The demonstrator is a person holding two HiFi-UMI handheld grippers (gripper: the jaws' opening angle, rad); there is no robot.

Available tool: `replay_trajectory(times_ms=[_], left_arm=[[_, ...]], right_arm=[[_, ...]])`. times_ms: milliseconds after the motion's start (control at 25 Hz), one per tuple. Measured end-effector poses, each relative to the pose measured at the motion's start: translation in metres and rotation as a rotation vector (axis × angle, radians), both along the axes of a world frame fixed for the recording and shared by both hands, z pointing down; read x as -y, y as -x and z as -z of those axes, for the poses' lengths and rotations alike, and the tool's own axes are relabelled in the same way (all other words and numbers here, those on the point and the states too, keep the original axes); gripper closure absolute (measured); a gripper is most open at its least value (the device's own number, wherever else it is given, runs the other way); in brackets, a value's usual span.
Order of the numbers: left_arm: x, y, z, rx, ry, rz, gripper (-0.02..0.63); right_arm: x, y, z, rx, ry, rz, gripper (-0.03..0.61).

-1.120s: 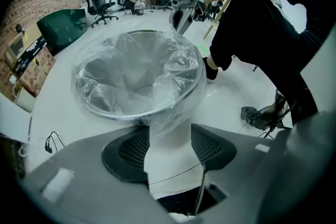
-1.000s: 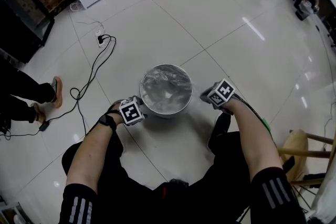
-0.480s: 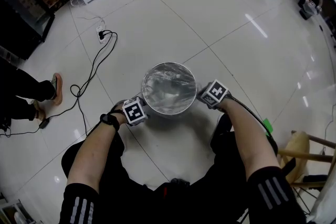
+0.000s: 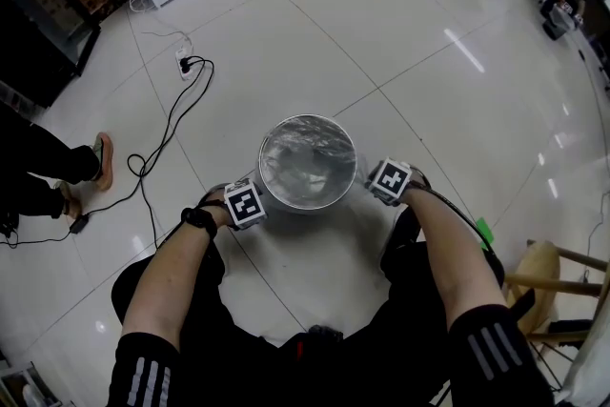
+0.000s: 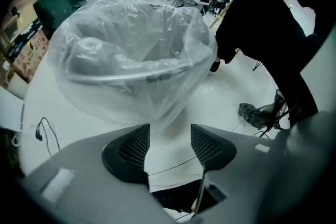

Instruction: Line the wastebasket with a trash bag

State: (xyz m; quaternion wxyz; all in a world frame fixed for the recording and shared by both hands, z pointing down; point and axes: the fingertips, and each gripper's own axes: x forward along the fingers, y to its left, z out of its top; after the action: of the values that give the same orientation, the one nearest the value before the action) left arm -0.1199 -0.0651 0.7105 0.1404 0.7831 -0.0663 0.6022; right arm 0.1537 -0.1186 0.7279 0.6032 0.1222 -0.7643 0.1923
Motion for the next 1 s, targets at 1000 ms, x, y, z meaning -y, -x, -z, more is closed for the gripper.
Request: replay_trajectory(times_ms=[1000], left_arm=[[0.053, 0.035, 0.107, -0.152, 0.034, 0.156, 0.384]], right_arm=[[0.047, -0.023, 0.093, 0.323, -0.007, -0.124, 0.387]])
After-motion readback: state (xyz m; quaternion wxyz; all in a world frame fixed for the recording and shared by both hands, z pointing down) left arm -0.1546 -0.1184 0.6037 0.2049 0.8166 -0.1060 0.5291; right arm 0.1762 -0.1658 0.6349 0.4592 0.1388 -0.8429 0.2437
